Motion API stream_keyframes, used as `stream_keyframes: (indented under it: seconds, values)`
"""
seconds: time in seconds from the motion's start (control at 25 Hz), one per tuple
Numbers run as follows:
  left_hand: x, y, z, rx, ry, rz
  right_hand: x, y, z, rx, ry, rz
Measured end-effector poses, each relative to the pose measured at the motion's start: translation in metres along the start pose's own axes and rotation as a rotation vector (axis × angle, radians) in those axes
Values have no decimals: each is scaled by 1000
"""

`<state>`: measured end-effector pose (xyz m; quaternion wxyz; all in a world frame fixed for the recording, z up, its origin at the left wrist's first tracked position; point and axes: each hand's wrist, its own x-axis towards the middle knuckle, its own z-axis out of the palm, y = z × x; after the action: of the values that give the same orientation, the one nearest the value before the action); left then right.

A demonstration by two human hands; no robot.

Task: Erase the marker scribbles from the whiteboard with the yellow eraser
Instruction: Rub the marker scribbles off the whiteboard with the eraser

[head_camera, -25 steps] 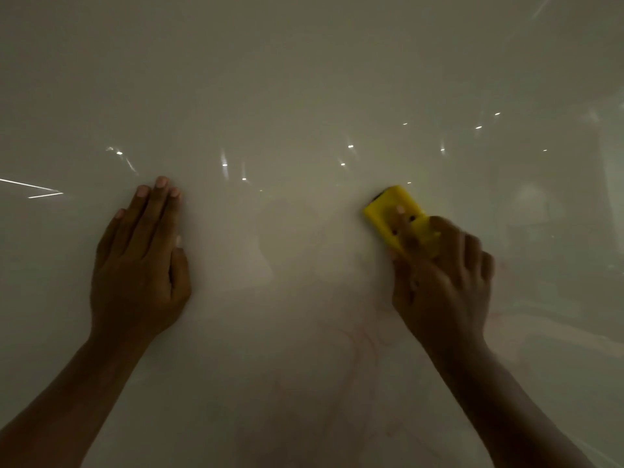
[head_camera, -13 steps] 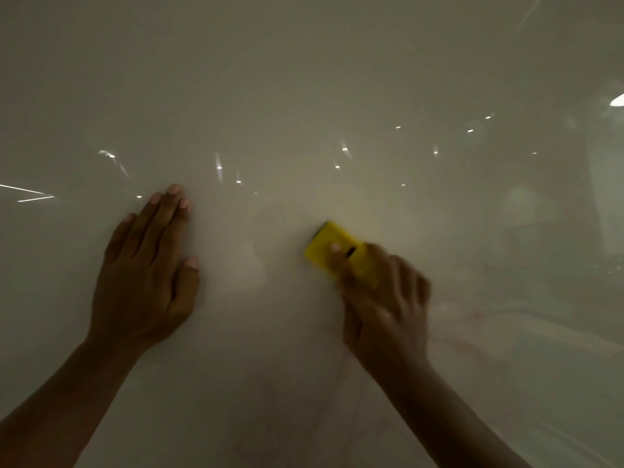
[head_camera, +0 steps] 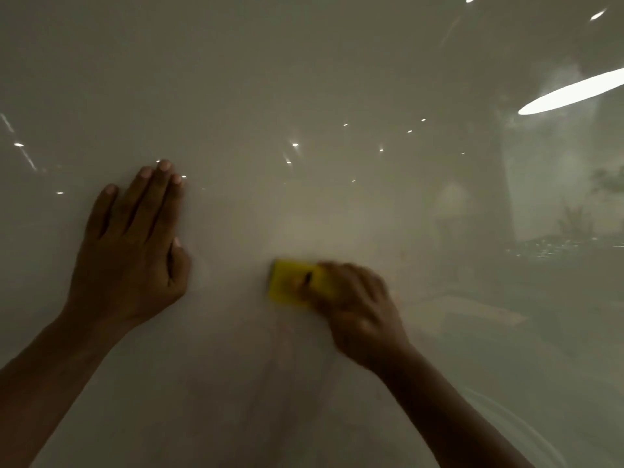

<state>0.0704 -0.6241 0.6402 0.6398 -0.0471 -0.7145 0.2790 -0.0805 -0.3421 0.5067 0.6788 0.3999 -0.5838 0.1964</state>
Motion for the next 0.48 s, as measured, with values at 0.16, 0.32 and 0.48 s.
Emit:
stream_keyframes:
  seconds: [0.16,0.32,0.48]
  values:
    - [12,35,10,1,14,32,-10,11,-5,-82,147,397]
    - [15,43,14,-10,21,113,-35,47,-18,-152,-20,46]
    - [14,45,13,-2,31,100,-44,57,-15,-154,199,676]
